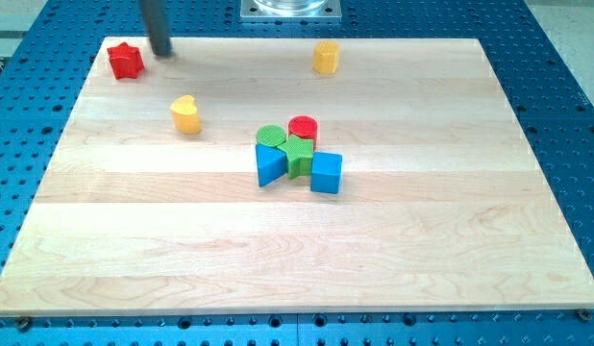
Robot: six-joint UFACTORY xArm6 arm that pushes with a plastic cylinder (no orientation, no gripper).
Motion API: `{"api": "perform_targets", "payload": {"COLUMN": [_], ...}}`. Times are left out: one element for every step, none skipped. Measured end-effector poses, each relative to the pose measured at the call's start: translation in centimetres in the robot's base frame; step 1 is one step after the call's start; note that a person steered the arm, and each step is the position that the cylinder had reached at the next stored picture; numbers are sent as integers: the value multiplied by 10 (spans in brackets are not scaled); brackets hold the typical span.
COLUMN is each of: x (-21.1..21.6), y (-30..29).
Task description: Keep the blue cube and red circle in a vertical line
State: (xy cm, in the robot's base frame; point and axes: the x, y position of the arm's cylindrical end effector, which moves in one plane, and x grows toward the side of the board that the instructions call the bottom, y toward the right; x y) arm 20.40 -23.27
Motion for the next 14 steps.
{"api": "perform_targets", "payload": {"x": [-3,67,126,99,114,148,175,201,217,217,214,223,242,256], "y": [-58,4,82,107,156,245,302,272,261,271,277,312,269,245]}}
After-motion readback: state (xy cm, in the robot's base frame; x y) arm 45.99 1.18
